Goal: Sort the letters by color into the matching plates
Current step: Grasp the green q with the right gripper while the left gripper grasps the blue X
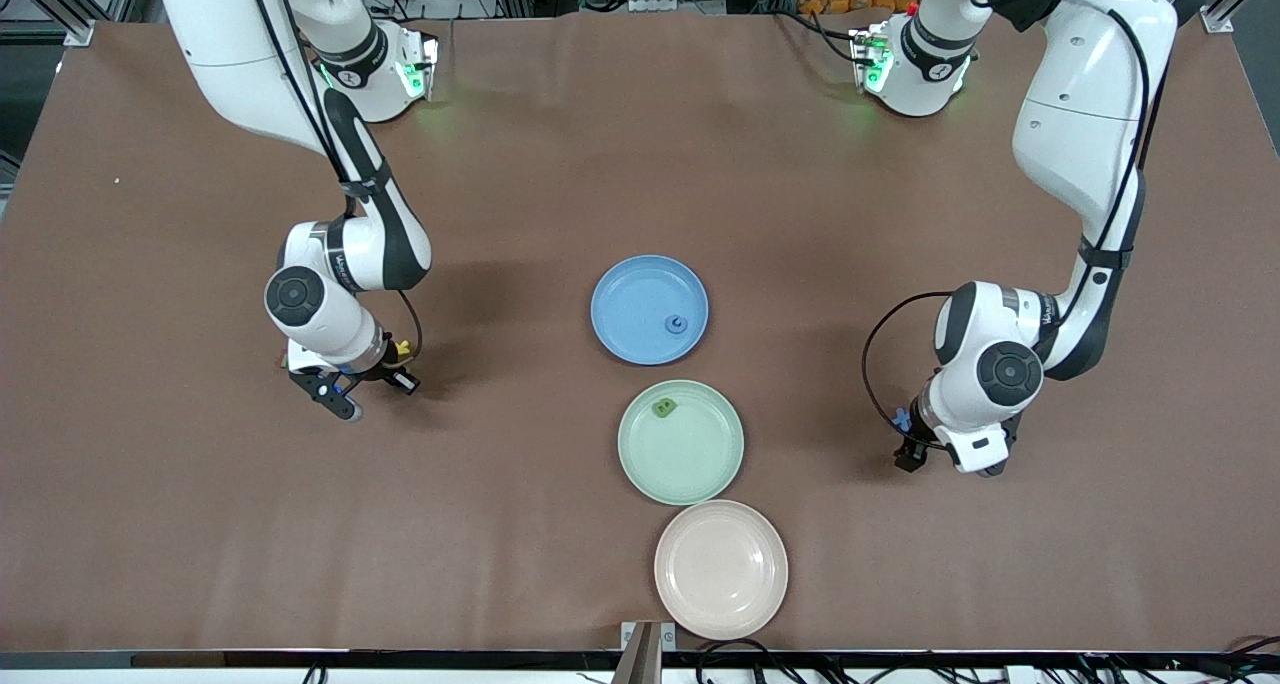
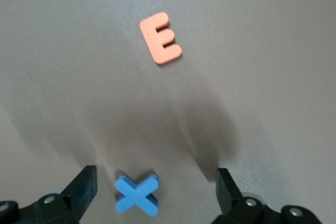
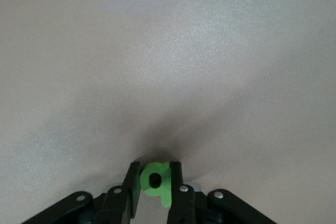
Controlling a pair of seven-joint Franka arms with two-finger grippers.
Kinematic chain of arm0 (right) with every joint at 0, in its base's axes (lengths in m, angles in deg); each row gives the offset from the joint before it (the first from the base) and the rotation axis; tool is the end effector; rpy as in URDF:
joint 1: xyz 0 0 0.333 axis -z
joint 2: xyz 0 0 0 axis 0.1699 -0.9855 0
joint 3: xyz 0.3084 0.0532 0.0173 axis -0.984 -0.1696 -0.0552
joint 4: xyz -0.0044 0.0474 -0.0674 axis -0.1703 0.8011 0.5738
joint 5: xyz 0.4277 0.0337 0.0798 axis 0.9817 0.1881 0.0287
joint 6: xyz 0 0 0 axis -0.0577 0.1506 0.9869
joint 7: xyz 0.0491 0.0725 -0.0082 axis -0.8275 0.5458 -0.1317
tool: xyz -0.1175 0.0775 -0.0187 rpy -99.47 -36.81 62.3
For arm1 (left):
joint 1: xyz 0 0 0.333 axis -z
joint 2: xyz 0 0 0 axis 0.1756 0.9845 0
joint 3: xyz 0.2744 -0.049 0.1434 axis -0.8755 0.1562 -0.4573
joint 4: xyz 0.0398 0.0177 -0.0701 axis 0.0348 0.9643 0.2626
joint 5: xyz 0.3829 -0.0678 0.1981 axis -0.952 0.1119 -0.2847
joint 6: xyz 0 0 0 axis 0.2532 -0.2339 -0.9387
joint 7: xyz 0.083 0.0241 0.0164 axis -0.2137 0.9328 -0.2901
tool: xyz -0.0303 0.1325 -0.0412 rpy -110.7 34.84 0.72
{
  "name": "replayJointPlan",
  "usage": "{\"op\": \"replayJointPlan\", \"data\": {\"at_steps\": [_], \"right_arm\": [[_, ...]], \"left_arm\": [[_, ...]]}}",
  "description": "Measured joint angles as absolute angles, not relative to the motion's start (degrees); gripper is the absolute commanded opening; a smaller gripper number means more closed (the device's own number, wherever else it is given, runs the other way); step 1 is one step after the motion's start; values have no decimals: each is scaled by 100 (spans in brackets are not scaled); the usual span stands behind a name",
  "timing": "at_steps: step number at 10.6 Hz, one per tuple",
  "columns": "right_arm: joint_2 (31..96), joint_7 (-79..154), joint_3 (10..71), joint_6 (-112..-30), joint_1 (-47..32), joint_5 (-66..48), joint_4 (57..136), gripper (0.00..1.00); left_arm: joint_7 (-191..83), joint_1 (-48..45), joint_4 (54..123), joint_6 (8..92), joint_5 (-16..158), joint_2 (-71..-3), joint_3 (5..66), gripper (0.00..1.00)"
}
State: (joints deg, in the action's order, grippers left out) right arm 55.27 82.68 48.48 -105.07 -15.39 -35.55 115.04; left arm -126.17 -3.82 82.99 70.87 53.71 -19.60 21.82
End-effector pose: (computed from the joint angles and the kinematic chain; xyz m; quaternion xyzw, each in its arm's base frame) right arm 0.6114 0.1194 0.1038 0.9533 -0.3012 0.0243 0.0034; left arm 0.7044 -0.1283 0.1065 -0.8559 -0.5165 -0.0216 0.0117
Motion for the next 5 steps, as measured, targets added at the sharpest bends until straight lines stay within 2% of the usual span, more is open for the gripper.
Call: {"op": "replayJointPlan", "data": {"at_steps": [5], "right_arm": [[5530,8268,4847,-10497,-1540,-3594,11455,0]], "left_arm": [[-12456,-393,8326,7107,5480,-1959,2359,100]]}}
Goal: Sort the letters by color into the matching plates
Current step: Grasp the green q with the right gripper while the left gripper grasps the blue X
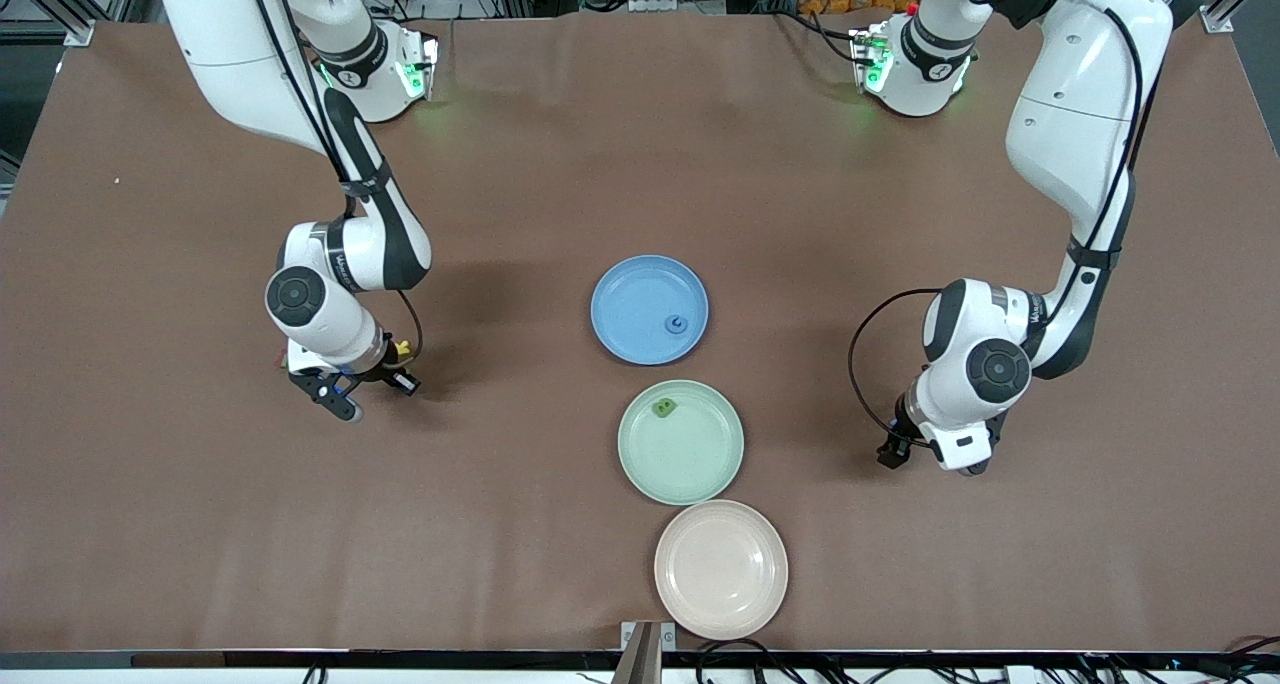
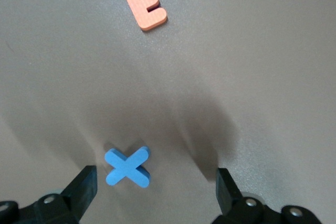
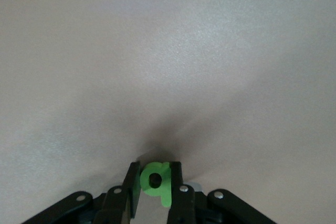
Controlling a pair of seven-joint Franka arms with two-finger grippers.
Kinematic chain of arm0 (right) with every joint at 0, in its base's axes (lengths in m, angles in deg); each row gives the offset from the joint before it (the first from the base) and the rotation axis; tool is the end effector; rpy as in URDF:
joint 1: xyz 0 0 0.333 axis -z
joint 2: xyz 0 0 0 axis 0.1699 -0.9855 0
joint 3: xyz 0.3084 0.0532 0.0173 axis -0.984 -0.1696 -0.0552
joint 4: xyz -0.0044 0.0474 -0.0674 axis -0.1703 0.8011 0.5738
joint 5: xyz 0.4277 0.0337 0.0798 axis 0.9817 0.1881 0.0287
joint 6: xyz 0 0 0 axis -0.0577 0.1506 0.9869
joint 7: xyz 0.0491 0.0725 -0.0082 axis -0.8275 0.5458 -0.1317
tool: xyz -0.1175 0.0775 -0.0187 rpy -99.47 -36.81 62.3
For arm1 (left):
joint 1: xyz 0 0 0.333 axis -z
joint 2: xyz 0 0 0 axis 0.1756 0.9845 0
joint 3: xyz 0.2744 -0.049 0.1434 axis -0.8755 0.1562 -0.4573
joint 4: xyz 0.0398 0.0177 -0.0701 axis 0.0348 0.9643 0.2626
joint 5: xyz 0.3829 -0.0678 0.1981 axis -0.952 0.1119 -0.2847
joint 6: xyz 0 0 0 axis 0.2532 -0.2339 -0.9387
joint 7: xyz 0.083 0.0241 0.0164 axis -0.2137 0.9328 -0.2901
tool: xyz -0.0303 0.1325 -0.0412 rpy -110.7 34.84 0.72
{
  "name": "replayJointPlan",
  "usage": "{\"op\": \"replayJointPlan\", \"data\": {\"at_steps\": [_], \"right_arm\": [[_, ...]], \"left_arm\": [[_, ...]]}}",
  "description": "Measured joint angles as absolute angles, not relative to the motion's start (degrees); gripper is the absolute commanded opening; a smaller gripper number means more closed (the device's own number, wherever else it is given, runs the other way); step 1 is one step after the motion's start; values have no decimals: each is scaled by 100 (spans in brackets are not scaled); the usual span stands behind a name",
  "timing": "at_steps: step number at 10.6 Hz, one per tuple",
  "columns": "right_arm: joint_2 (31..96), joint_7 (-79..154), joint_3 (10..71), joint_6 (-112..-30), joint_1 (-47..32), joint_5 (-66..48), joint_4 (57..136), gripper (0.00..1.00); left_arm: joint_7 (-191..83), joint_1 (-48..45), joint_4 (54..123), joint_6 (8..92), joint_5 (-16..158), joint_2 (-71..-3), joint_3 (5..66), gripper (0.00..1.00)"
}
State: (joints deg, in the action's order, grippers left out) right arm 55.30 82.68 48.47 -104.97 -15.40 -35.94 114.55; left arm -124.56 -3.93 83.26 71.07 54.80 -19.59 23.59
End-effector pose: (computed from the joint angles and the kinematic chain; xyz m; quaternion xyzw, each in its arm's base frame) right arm 0.6149 0.1210 0.1073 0.9542 -0.2978 0.0280 0.0030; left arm 0.6994 -0.1481 0.1059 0.8650 0.5016 0.0100 0.0008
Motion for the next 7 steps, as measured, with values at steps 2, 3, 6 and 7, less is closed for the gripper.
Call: {"op": "replayJointPlan", "data": {"at_steps": [2,3,6,7], "right_arm": [[5556,8268,4848,-10228,-1540,-3594,11288,0],[5598,8268,4850,-10016,-1539,-3594,11171,0],[5744,8269,4850,-9417,-1538,-3594,10903,0],[5760,8269,4849,-9247,-1539,-3594,10804,0]], "left_arm": [[-12452,-426,8340,7107,5482,-1957,2360,100],[-12447,-453,8342,7107,5482,-1955,2359,100],[-12429,-503,8344,7107,5482,-1943,2360,100],[-12428,-503,8344,7108,5482,-1942,2361,100]]}}
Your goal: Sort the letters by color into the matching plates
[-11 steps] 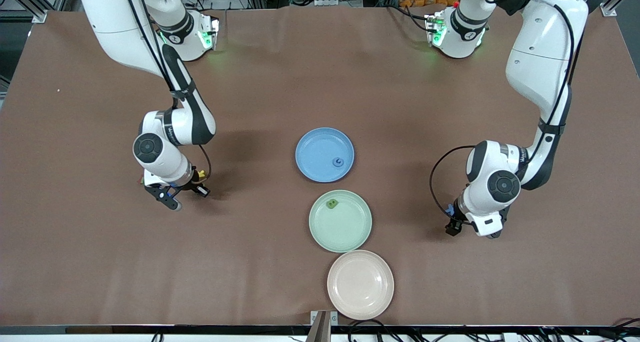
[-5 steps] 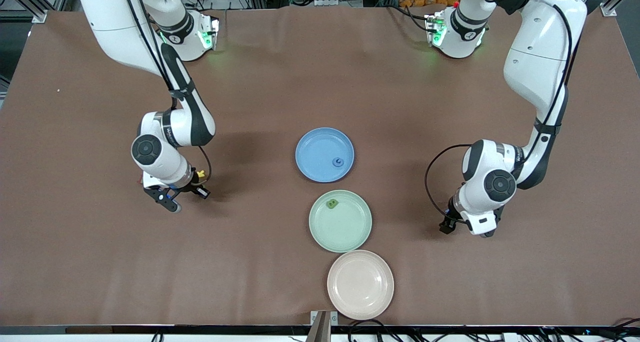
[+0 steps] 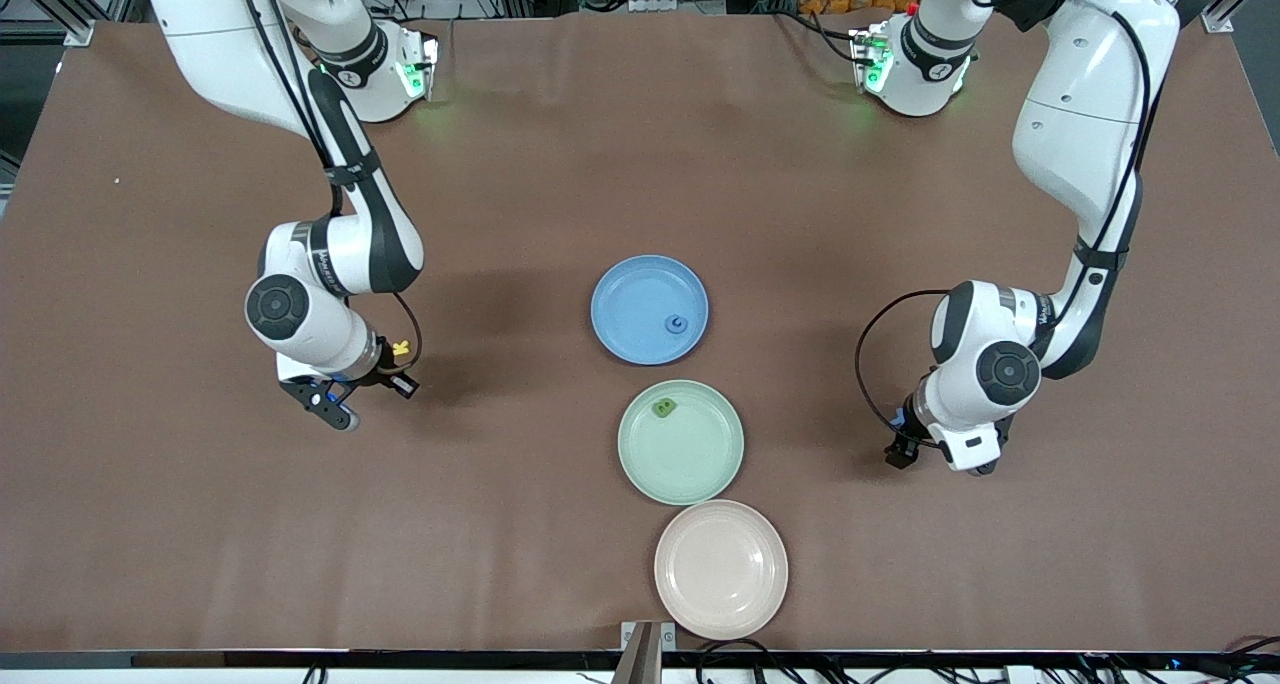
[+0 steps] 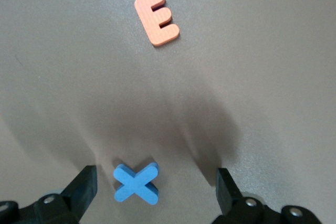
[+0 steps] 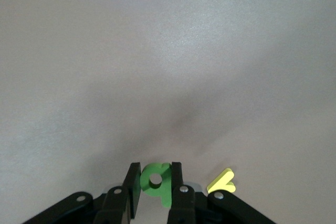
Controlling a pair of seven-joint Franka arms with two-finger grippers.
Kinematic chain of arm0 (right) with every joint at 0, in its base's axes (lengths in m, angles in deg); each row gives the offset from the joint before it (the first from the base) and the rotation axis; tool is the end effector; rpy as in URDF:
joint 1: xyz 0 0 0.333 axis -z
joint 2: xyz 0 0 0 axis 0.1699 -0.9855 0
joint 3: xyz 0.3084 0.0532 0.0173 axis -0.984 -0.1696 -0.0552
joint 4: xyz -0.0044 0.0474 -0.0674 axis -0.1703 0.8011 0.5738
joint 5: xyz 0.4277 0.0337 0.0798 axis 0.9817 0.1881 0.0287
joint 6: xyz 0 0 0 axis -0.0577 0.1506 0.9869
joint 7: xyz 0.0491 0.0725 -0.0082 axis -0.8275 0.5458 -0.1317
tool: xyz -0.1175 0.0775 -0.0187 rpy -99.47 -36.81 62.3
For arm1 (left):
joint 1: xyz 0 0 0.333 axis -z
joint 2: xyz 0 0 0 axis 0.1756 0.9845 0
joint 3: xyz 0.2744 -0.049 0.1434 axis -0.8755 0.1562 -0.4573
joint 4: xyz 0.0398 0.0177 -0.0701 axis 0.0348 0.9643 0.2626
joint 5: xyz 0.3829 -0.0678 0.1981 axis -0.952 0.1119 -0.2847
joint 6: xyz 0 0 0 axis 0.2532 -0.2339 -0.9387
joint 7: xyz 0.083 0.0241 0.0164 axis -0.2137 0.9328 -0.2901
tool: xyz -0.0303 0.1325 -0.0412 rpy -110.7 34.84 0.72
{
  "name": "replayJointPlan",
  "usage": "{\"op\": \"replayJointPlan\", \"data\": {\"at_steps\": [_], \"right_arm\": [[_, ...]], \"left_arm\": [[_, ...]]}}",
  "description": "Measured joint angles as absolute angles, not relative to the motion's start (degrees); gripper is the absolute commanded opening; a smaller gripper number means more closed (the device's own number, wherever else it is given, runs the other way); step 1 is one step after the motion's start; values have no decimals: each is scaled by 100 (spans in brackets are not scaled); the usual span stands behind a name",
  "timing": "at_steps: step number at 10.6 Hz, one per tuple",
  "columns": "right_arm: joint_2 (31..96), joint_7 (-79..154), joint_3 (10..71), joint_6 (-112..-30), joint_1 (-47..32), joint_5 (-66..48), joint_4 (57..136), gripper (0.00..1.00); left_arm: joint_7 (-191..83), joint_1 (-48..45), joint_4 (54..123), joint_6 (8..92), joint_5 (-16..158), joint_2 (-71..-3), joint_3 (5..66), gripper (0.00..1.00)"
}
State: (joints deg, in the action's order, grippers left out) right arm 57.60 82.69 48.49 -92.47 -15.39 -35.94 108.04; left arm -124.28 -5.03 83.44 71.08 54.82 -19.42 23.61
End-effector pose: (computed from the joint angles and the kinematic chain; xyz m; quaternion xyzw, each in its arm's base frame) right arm 0.6382 0.1377 0.1593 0.9560 -0.2931 -0.0091 0.0031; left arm 0.7002 -0.1347 0.1025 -0.8615 -0.5077 -0.0075 0.0009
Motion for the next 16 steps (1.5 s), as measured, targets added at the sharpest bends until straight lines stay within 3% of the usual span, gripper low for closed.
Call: {"op": "replayJointPlan", "data": {"at_steps": [4,5,6,7,16], "right_arm": [[5774,8273,4825,-8570,-1554,-3587,10282,0],[5773,8273,4814,-8514,-1572,-3587,10227,0],[5773,8273,4800,-8461,-1611,-3586,10173,0],[5772,8295,4792,-8381,-1667,-3523,10090,0],[5395,10317,4444,-7983,-2282,-3137,8875,0]], "left_arm": [[-12427,-502,8350,7108,5482,-1923,2379,100],[-12426,-502,8350,7108,5482,-1908,2381,67],[-12426,-502,8349,7111,5482,-1905,2382,12],[-12426,-502,8347,7125,5484,-1905,2383,0],[-12426,-505,8337,7117,5505,-2000,2391,0]]}}
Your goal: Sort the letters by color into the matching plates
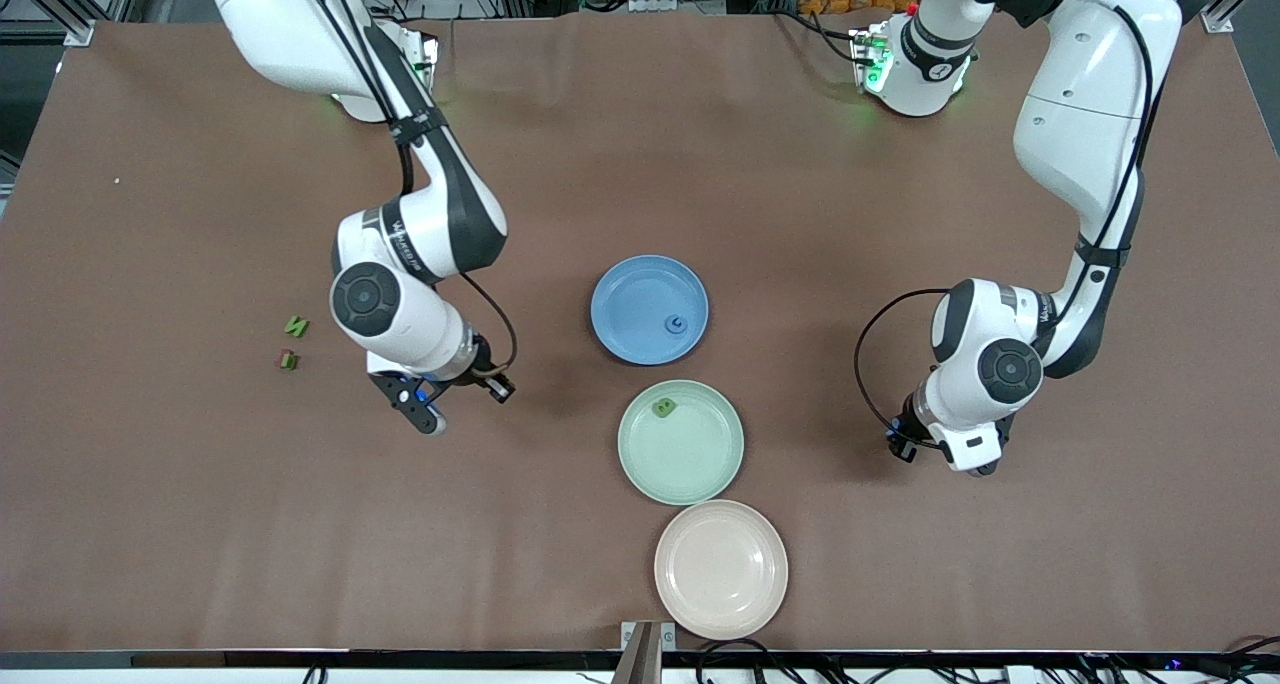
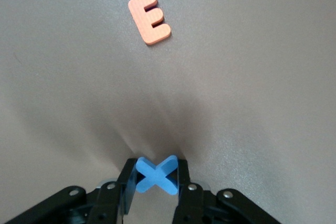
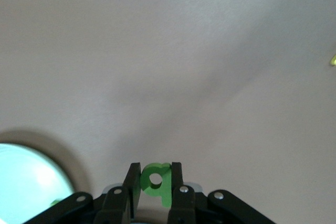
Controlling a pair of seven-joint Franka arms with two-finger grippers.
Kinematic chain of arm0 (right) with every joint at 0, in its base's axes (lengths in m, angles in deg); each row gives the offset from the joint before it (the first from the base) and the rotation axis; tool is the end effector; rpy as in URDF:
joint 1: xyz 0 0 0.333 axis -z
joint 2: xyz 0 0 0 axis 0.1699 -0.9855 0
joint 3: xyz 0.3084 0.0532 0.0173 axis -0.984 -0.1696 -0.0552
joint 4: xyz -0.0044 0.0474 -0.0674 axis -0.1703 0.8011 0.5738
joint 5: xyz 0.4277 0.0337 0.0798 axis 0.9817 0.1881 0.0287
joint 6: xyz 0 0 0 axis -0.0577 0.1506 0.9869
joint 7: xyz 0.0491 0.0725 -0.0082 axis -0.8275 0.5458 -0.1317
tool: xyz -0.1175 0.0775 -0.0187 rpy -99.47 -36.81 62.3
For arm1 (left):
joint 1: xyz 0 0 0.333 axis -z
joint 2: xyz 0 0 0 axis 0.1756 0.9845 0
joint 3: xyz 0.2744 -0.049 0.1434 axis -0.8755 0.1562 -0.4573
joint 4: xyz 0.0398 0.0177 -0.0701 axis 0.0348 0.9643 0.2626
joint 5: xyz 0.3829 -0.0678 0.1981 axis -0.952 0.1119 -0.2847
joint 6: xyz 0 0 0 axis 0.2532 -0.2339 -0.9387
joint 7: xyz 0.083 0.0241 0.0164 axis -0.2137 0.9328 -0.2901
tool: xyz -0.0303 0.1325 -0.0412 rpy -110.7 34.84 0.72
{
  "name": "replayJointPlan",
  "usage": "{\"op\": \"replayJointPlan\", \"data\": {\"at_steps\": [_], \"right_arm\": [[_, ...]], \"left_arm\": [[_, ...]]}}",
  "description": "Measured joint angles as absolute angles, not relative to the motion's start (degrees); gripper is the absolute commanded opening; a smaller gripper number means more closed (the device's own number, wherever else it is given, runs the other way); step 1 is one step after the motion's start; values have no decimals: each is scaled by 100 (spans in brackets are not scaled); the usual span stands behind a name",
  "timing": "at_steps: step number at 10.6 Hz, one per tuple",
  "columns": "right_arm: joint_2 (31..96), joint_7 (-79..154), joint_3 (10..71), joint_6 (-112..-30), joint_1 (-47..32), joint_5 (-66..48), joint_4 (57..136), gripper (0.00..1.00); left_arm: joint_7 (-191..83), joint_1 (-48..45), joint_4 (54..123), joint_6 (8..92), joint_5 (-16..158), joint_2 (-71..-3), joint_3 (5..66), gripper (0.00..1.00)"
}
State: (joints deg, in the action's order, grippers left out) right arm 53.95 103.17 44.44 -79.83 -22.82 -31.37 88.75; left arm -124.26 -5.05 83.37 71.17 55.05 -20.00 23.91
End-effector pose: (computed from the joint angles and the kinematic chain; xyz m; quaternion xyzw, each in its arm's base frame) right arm 0.6628 0.3155 0.2481 -0.9259 0.3726 0.0315 0.0536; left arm 0.7026 -0.1383 0.1106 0.8616 0.5074 0.0107 0.0054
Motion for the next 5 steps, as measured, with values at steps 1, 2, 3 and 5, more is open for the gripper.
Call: {"op": "replayJointPlan", "data": {"at_steps": [1,2,3,5], "right_arm": [[5357,10561,4434,-7982,-2352,-3134,8731,0],[5314,10793,4376,-7982,-2379,-3131,8600,0],[5225,11059,4309,-7983,-2395,-3130,8435,0],[4912,11460,4257,-8069,-2491,-3112,8003,0]], "left_arm": [[-12426,-506,8331,7117,5505,-2010,2396,0],[-12412,-519,8322,7083,5505,-2059,2434,0],[-12360,-544,8301,6958,5505,-2149,2485,0],[-12148,-720,8279,6505,5509,-2430,2705,0]]}}
